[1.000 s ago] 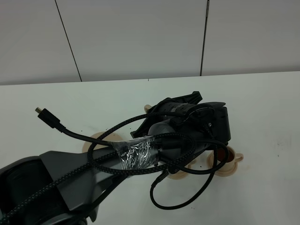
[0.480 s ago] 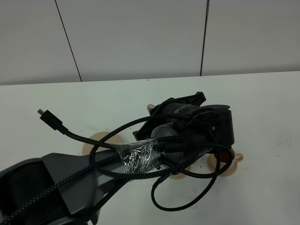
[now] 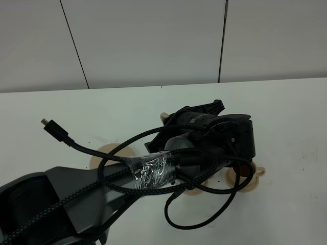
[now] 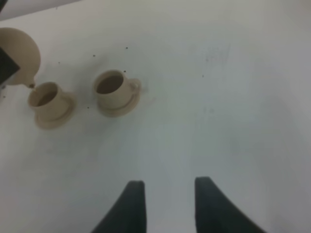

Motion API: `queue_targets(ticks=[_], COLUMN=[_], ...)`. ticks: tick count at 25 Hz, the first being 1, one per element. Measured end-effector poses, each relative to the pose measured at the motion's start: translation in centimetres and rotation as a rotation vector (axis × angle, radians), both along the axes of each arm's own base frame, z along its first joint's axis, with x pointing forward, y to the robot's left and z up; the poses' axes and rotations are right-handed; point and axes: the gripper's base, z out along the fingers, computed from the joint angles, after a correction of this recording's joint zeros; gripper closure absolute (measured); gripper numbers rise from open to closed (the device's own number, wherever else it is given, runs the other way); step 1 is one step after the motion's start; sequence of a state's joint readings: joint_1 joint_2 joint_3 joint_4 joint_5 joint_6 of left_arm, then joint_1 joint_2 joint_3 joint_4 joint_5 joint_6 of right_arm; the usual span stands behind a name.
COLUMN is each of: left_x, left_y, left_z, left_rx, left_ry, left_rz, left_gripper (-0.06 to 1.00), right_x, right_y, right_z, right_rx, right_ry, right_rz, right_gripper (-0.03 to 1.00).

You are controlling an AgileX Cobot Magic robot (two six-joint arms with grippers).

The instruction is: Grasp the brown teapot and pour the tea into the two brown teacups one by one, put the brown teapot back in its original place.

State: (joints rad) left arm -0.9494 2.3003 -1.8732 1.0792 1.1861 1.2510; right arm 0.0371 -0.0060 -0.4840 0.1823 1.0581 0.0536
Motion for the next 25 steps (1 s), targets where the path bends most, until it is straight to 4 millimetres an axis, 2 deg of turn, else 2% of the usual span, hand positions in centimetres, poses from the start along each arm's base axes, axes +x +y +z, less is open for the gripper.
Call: queue_targets(ticks=[25], left_x=[-0.09], left_y=[-0.17], left_z=[0.13], left_rx=[0.012], left_ry=[-0.013], left_rz=[-0.013], left_gripper=[0.78], right_x=[0.00], right_y=[0.00], right_z=[0.00], right_rx=[0.000], right_ry=[0.000], right_rz=[0.000], right_gripper=[0.72])
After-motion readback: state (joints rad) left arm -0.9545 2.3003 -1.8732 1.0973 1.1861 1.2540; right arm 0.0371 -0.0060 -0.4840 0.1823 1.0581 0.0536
